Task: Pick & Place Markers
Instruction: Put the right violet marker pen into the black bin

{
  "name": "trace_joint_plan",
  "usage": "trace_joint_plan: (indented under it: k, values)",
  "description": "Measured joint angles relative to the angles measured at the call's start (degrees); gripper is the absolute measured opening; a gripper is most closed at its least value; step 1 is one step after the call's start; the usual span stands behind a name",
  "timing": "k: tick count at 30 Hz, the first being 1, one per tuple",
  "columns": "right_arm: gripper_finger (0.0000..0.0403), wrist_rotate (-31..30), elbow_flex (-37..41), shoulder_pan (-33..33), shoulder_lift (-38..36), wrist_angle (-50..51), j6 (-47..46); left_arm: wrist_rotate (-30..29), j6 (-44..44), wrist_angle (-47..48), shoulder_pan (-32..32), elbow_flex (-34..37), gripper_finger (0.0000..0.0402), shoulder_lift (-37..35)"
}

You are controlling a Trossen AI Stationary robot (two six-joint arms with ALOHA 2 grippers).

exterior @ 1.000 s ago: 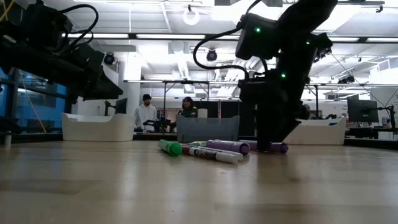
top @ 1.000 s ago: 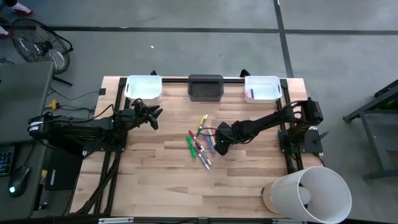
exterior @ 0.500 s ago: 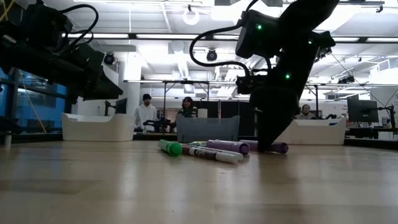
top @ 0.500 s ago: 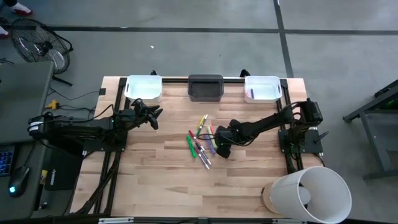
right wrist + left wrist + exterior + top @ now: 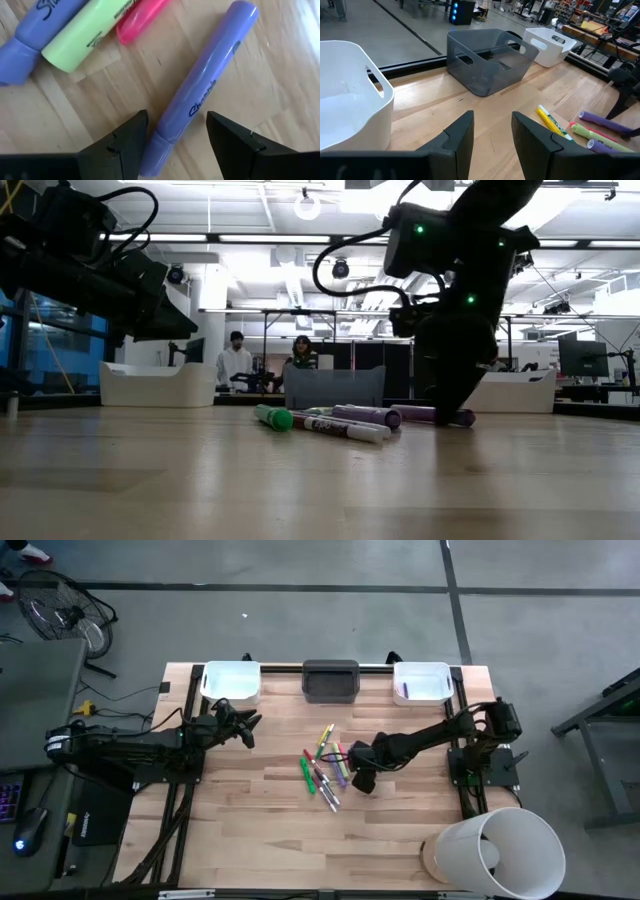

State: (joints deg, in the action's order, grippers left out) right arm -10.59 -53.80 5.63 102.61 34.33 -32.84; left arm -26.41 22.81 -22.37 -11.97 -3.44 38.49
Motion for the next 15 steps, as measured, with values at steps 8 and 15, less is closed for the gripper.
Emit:
trace_joint_plan:
  k: [8,15]
  values:
    - [0.0159,1.15,0.03,-0.72,0.00,-0.17,-11.20,0.01,0.00,-0.02,0.00,0.01,0.0131,-0.01]
    - [0.0122,-0.94,0.26,-0.67,0.02,-1.72,-20.79,0.00,0.00,-0.01,0.00,0.02,0.0131,0.01]
